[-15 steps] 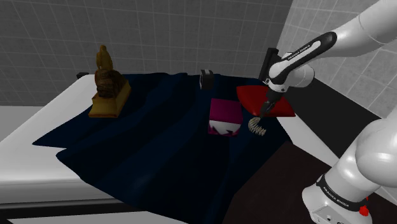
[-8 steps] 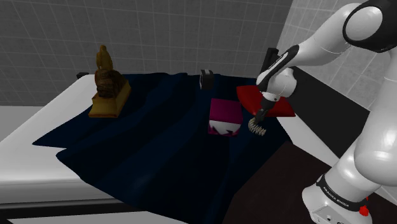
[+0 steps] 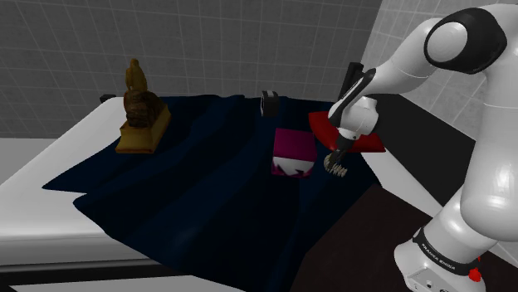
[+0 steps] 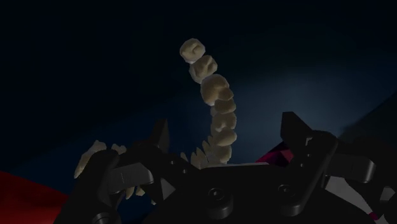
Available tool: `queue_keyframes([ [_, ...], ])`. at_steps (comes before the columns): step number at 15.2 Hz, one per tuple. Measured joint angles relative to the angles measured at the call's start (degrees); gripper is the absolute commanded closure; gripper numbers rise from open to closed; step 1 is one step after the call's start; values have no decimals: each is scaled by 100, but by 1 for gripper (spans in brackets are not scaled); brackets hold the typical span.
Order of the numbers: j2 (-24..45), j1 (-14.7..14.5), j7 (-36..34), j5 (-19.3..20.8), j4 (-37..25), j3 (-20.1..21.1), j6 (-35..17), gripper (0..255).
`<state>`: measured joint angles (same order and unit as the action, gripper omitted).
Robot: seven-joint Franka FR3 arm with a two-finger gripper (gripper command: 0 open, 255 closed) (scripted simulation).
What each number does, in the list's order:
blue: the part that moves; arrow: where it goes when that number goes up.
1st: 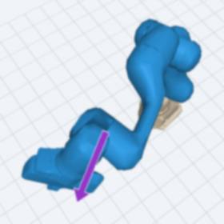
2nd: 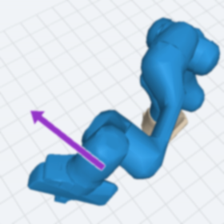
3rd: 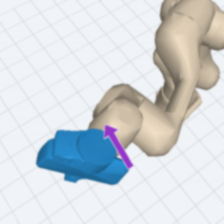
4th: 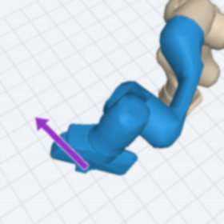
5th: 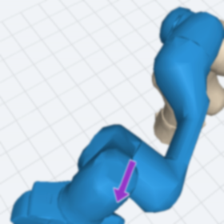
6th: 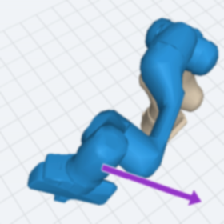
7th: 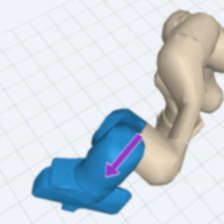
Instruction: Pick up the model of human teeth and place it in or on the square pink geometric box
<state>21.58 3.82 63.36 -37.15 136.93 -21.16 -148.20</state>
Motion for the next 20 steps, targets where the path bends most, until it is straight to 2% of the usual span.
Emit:
queue_keyframes([
  [5, 34, 11, 24, -38, -10, 24, -22, 0],
  [6, 34, 11, 24, -38, -10, 24, -22, 255],
  [16, 33, 12, 24, -38, -10, 23, -23, 255],
  [20, -219, -94, -186, 219, 56, -129, 121, 255],
])
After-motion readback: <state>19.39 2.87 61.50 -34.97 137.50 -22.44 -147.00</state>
